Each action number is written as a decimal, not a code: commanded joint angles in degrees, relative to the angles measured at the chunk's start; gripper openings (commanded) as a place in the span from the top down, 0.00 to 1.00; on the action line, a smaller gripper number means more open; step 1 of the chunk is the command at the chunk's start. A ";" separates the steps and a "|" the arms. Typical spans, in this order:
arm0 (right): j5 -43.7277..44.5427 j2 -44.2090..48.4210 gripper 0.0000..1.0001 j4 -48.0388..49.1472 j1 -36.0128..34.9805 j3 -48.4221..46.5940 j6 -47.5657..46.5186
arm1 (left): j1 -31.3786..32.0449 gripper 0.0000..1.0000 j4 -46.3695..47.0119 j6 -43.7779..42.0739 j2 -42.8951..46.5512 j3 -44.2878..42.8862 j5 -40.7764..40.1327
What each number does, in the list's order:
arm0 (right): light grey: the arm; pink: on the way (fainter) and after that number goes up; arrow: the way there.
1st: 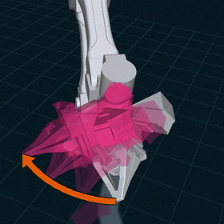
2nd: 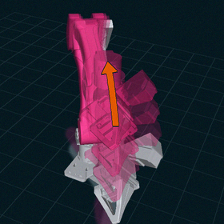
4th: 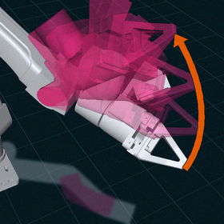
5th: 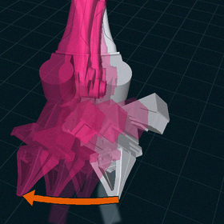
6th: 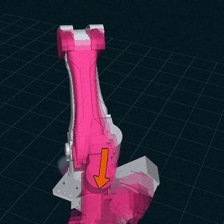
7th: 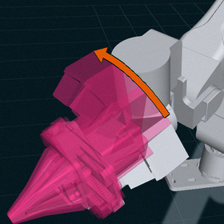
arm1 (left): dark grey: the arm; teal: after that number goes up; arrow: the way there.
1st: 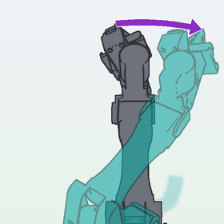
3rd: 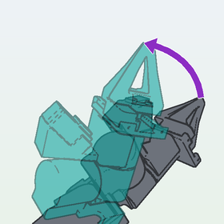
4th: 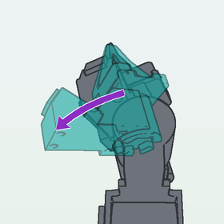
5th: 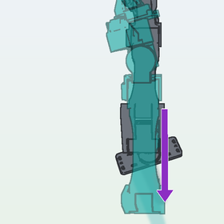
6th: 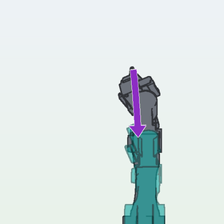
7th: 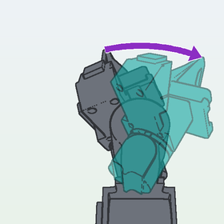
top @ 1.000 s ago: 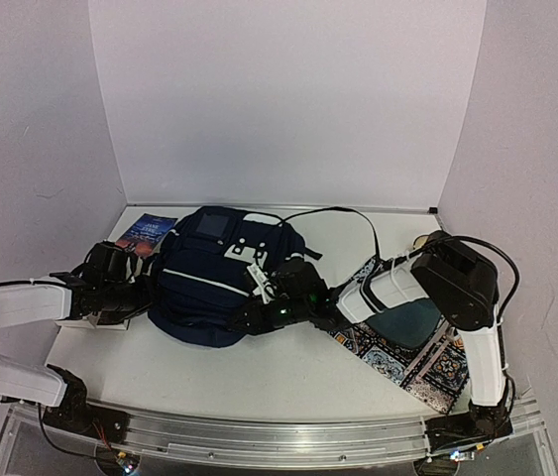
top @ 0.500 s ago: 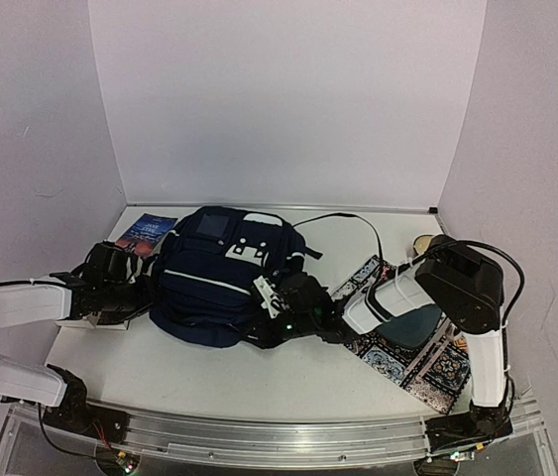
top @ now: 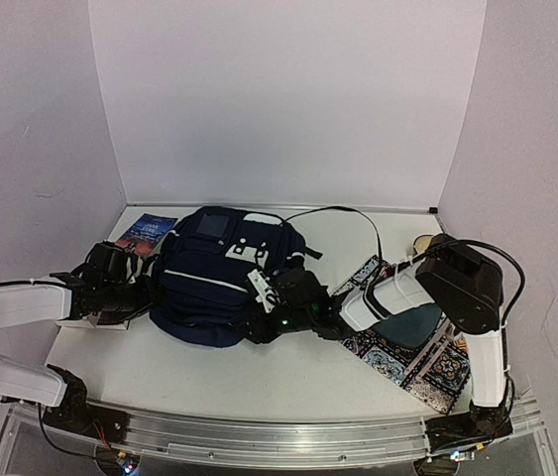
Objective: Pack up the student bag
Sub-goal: Pick up the largest pocket of the bag from the student bag, then unzip the largest pocket of the student bag, then pick up the largest pocket of the bag from the student bag.
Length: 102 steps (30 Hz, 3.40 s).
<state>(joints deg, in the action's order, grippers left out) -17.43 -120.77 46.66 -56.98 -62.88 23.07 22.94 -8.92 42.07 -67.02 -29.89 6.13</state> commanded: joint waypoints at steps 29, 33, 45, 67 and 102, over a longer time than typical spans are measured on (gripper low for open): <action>20.37 15.20 1.00 -23.02 6.14 5.09 -13.29 | -0.36 1.00 -3.73 -2.40 3.99 -1.39 -9.06; 22.54 16.57 1.00 -27.41 13.44 6.29 -11.92 | -0.64 1.00 -4.66 -2.08 5.60 -0.67 -9.69; 19.83 12.92 1.00 -33.24 23.83 -0.98 -8.81 | -0.86 1.00 -4.85 -2.95 8.48 3.57 -4.85; 27.29 20.04 0.24 -27.67 0.45 -1.16 -35.51 | 0.21 0.99 4.81 -9.83 -2.51 -2.67 6.44; 32.88 11.70 1.00 -29.93 0.64 -18.21 -50.53 | 1.05 0.52 -9.90 -17.82 -3.39 -15.29 -5.15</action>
<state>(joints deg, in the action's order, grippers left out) 14.19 -117.62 16.87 -58.97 -79.22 -31.80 24.10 -12.72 27.87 -72.97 -38.14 10.49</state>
